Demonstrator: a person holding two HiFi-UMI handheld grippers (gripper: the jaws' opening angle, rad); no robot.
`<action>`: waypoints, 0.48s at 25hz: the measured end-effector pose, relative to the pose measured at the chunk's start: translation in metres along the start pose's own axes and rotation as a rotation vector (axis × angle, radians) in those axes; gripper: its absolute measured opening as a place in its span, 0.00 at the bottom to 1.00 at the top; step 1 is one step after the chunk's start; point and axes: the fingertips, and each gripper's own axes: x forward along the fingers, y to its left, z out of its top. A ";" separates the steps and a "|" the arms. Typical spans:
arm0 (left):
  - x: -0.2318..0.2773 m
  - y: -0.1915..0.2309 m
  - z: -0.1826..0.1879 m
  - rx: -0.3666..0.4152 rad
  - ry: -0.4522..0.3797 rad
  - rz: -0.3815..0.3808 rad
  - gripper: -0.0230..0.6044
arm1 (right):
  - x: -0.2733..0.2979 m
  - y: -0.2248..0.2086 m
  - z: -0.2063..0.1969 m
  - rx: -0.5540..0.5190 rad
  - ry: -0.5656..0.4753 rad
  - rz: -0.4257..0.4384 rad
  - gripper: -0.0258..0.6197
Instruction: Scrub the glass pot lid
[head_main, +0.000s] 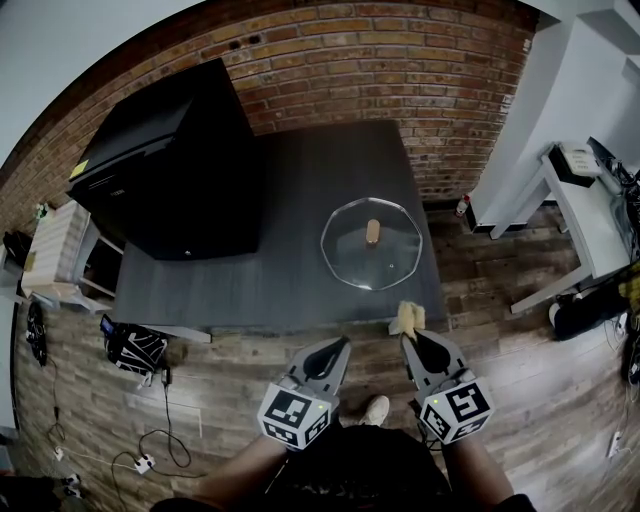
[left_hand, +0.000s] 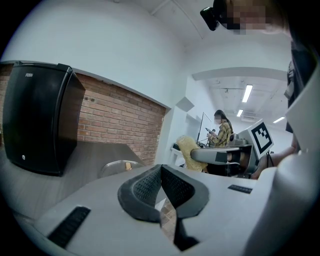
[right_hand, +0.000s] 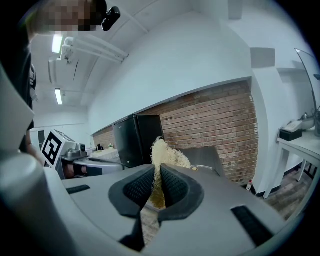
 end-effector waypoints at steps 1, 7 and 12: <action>-0.001 0.000 0.000 0.000 0.000 0.000 0.09 | 0.000 0.001 0.000 -0.002 -0.001 0.002 0.11; -0.005 -0.002 -0.001 0.006 0.002 0.001 0.09 | -0.001 0.005 -0.001 -0.009 0.000 0.006 0.10; -0.006 -0.002 0.000 0.009 0.001 0.003 0.09 | 0.000 0.007 -0.002 -0.009 0.009 0.006 0.10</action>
